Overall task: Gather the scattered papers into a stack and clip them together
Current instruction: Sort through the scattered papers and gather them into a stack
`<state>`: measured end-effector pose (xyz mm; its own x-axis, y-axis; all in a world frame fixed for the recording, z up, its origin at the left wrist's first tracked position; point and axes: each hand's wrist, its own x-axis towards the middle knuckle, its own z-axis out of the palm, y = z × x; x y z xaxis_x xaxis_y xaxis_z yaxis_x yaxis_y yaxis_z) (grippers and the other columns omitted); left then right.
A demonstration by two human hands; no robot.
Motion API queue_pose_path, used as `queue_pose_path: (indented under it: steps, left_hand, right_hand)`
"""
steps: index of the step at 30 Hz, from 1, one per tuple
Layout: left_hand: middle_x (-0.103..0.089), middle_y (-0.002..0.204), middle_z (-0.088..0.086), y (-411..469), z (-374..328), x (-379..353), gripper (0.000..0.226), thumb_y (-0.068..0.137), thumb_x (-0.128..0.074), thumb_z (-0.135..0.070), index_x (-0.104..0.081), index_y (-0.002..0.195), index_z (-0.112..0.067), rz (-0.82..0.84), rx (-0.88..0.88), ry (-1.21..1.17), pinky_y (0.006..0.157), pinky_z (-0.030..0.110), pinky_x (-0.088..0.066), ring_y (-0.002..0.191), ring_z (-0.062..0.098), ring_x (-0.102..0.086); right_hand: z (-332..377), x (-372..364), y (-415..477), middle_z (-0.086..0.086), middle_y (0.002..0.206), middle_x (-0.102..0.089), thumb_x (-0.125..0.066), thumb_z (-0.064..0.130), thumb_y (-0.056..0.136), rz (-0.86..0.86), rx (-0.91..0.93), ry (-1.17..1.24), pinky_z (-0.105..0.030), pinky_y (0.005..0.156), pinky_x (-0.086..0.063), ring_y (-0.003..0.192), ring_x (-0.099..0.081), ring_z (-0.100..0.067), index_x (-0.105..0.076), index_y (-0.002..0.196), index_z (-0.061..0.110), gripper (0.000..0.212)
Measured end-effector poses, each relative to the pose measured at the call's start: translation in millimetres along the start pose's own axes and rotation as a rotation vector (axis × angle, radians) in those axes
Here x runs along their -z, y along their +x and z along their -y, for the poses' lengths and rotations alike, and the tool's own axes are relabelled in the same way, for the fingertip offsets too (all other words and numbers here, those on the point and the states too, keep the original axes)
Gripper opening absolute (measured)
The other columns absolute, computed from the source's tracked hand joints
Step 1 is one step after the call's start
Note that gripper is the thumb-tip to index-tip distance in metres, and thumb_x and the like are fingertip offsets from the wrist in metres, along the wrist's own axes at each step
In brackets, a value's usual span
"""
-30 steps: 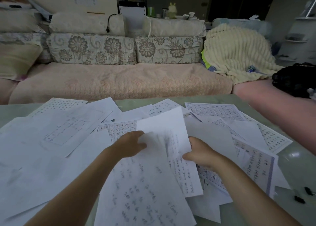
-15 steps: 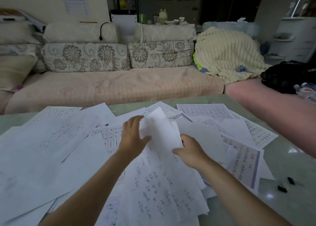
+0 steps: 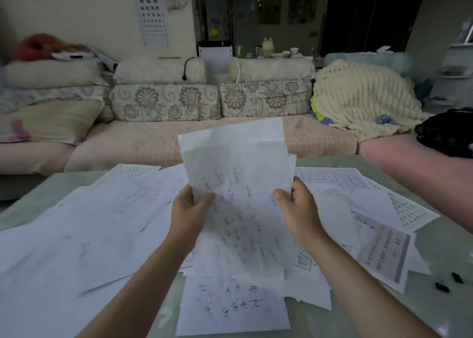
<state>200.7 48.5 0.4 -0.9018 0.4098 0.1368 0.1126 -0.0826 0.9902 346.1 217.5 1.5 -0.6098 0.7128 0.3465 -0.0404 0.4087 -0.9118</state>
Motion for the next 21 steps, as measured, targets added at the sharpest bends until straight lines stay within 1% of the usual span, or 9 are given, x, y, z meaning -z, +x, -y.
queue_pose_path:
  steps: [2,4,7,9,11,13,15,18,21]
  left_hand:
    - [-0.073,0.100,-0.006,-10,-15,3,0.022,0.090,-0.067,-0.015,-0.066,0.111,-0.019,-0.031,-0.119,-0.049,0.073,0.029,-0.058,0.089,0.011,-0.070]
    - [-0.073,0.099,-0.007,-15,-20,5,0.021,0.090,-0.066,-0.013,-0.066,0.109,-0.021,-0.062,-0.221,-0.036,0.074,0.028,-0.058,0.089,0.010,-0.070]
    - [-0.071,0.099,-0.005,-24,-12,7,0.023,0.090,-0.067,-0.015,-0.058,0.110,-0.023,-0.075,-0.263,-0.020,0.072,0.031,-0.058,0.090,0.012,-0.069]
    - [-0.067,0.104,-0.005,-29,1,8,0.030,0.090,-0.066,-0.019,-0.052,0.116,-0.023,-0.064,-0.258,0.044,0.072,0.028,-0.057,0.094,0.010,-0.067]
    - [-0.060,0.107,-0.007,-32,9,10,0.031,0.093,-0.063,-0.021,-0.047,0.119,-0.021,-0.070,-0.255,0.132,0.067,0.019,-0.053,0.096,0.005,-0.061]
    - [-0.055,0.104,-0.012,-33,10,9,0.025,0.096,-0.056,-0.019,-0.043,0.118,-0.023,-0.069,-0.244,0.164,0.064,0.014,-0.047,0.095,0.003,-0.057]
    - [-0.054,0.103,-0.014,-32,6,9,0.022,0.099,-0.050,-0.016,-0.041,0.116,-0.025,-0.063,-0.257,0.168,0.064,0.016,-0.045,0.092,0.002,-0.056]
    - [-0.053,0.104,-0.013,-28,5,9,0.023,0.099,-0.049,-0.014,-0.039,0.117,-0.023,-0.050,-0.248,0.160,0.064,0.017,-0.047,0.092,0.002,-0.056]
    - [-0.053,0.103,-0.011,-28,15,8,0.018,0.100,-0.046,-0.011,-0.040,0.115,-0.020,-0.026,-0.140,0.143,0.062,0.017,-0.046,0.095,0.004,-0.056]
  right_hand:
    - [13,-1,-5,0.013,0.063,-0.053,-0.057,0.014,0.097,-0.037,0.030,0.038,-0.013,0.055,-0.035,0.054,-0.048,0.005,-0.050,0.084,0.017,0.016]
    - [18,-3,-9,0.012,0.069,-0.054,-0.059,0.015,0.097,-0.063,0.025,0.075,-0.010,0.056,-0.038,0.057,-0.053,0.008,-0.050,0.088,0.012,0.013]
    - [14,-8,-14,0.007,0.095,-0.067,-0.061,0.014,0.095,-0.031,-0.022,0.095,-0.016,0.073,-0.045,0.084,-0.065,0.002,-0.054,0.108,0.015,0.014]
    - [6,-11,-18,0.007,0.109,-0.064,-0.061,0.016,0.095,0.004,-0.071,0.072,-0.024,0.084,-0.045,0.101,-0.063,-0.007,-0.049,0.115,0.016,0.024]
    - [0,-16,-22,0.012,0.115,-0.060,-0.059,0.018,0.096,0.042,-0.104,0.055,-0.023,0.087,-0.043,0.108,-0.058,-0.010,-0.044,0.121,0.021,0.029]
    - [1,-21,-25,0.022,0.112,-0.058,-0.055,0.016,0.099,0.061,-0.124,0.071,-0.014,0.079,-0.042,0.104,-0.059,-0.005,-0.042,0.125,0.025,0.031]
    - [5,-24,-23,0.022,0.113,-0.059,-0.051,0.014,0.100,0.059,-0.101,0.071,-0.011,0.078,-0.041,0.103,-0.059,-0.002,-0.043,0.124,0.025,0.028]
    - [8,-28,-20,0.012,0.113,-0.060,-0.049,0.013,0.101,0.057,-0.104,0.080,-0.014,0.076,-0.041,0.101,-0.058,-0.006,-0.044,0.122,0.019,0.022]
    - [-1,-34,-22,0.008,0.099,-0.059,-0.046,0.013,0.100,0.120,-0.180,-0.023,-0.020,0.067,-0.040,0.082,-0.055,-0.006,-0.041,0.130,0.020,0.031]
